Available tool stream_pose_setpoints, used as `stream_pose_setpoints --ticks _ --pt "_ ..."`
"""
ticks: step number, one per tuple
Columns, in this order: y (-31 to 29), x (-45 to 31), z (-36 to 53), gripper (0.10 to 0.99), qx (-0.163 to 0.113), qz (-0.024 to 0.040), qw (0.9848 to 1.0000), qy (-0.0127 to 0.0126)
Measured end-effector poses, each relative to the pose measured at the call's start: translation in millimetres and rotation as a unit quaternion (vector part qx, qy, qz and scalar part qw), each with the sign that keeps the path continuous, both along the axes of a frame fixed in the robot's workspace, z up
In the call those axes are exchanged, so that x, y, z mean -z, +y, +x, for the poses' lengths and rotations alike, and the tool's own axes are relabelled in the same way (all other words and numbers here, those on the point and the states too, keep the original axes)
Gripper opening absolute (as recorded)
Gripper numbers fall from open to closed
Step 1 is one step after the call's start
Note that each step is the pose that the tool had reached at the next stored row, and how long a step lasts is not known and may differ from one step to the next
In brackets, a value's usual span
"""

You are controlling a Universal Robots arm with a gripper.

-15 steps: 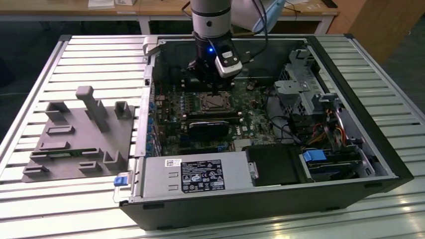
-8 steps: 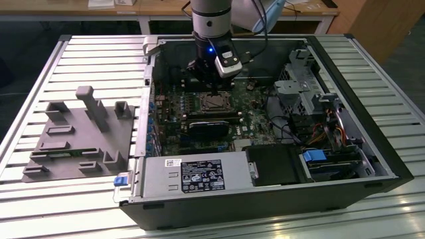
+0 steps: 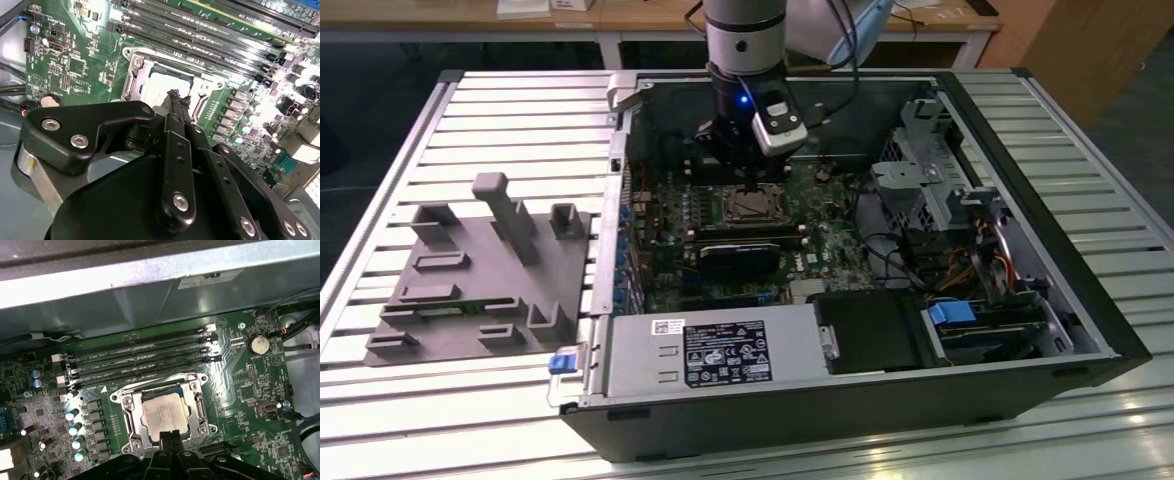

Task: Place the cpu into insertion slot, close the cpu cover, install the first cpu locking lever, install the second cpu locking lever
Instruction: 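Install the second cpu locking lever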

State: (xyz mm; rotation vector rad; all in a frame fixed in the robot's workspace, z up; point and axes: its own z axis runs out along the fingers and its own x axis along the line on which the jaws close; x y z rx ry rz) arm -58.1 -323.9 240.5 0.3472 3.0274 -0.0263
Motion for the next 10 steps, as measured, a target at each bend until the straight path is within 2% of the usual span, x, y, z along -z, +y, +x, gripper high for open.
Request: stream_pose_setpoints --ticks 4,10 --pt "-5.8 -1.4 0.0 0.102 0.000 -0.0001 1.0000 0.0000" --pt "-19.8 -1.5 0.0 0.102 0.000 0.0001 1.0000 0.0000"
